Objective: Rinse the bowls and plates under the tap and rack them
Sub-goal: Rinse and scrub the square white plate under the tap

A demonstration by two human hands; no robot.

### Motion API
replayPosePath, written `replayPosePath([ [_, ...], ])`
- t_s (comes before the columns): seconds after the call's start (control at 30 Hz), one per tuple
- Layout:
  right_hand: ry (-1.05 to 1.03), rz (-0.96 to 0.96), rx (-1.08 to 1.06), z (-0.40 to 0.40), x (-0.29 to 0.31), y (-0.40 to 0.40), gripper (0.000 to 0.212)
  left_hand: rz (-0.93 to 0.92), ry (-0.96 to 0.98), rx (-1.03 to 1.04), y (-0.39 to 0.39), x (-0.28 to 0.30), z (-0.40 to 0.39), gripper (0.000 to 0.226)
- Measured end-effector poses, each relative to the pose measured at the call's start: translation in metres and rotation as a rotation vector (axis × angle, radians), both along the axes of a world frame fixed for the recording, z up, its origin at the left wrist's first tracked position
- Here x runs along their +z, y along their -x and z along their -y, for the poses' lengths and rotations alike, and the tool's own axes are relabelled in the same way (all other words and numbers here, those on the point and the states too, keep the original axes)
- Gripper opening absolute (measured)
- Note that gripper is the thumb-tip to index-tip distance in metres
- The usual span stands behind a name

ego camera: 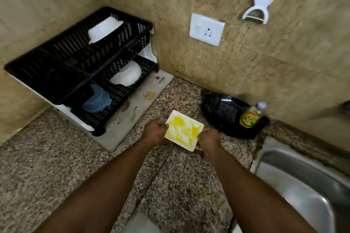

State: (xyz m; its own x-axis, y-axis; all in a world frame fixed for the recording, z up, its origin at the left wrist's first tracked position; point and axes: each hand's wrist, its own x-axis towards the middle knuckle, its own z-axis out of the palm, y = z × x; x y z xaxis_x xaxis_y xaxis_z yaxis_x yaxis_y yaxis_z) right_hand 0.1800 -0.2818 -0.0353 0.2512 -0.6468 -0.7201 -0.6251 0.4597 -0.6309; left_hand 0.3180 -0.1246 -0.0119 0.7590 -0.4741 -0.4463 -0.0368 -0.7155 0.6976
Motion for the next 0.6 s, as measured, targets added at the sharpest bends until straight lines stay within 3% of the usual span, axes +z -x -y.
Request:
replayPosePath([
  [0.17,0.062,0.061,0.007,0.023,0.032,0.089,0.011,-0.186,0.140,0.025,0.073,0.020,0.036,0.031],
  [0.37,0.101,0.170,-0.081,0.067,0.058,0.229,0.016,-0.381,0.315,0.021,0.197,0.049,0.100,0.033],
  [0.6,0.195,0.174,-0.147,0.121,0.087,0.372,0.023,-0.405,0.411,-0.072,0.337,0.052,0.174,0.032],
])
